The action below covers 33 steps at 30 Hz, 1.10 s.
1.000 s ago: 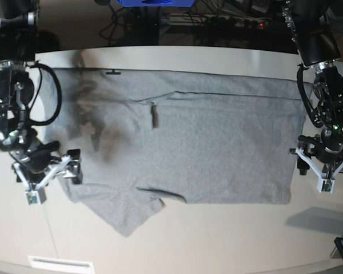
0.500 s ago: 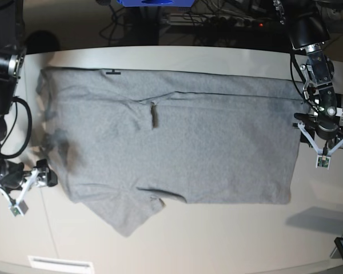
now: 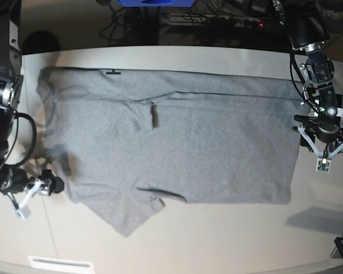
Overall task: Fold the T-shirt properly
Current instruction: 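Release the edge and move both grippers to the shirt's opposite edge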
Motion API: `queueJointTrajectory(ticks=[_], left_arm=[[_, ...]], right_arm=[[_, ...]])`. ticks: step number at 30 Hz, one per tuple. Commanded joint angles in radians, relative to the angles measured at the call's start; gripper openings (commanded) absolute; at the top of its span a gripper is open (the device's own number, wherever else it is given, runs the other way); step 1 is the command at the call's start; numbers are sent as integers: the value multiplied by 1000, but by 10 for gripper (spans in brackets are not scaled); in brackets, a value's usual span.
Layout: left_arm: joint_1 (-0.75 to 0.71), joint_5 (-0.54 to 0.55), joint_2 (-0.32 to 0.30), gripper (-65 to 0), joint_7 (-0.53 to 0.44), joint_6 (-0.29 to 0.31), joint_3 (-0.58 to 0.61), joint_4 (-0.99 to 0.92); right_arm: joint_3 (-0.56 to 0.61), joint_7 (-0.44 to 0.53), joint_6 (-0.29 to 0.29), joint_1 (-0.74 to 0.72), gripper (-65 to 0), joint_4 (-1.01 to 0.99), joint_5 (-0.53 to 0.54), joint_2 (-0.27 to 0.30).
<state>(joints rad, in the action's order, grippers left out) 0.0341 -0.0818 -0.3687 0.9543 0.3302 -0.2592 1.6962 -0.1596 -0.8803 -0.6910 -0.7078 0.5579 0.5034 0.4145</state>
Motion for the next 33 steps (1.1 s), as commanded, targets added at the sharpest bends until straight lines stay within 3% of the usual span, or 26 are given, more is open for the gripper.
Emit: queueJointTrajectory(ticks=[1, 4, 11, 16, 20, 22, 33], left_arm=[[19, 9, -14, -270, -14, -7, -5, 12], [20, 76, -22, -270, -14, -7, -7, 9], [13, 139, -20, -270, -14, -7, -127, 9], [-18, 142, -22, -270, -14, -6, -162, 18], [-20, 135, -22, -270, -14, 39, -165, 15], [-20, 133, -22, -270, -14, 66, -165, 17], [-9, 133, -23, -270, -14, 68, -167, 9]], right_arm=[[-5, 28, -7, -40, -68, 1, 48, 14], [-1, 34, -7, -40, -68, -19, 117, 17], [7, 72, -7, -29, -68, -22, 119, 16], [76, 134, -7, -2, -71, -68, 119, 16], [114, 209, 49, 15, -70, -105, 120, -9], [142, 212, 49, 15, -70, -105, 120, -13], [160, 211, 52, 23, -75, -103, 120, -21]])
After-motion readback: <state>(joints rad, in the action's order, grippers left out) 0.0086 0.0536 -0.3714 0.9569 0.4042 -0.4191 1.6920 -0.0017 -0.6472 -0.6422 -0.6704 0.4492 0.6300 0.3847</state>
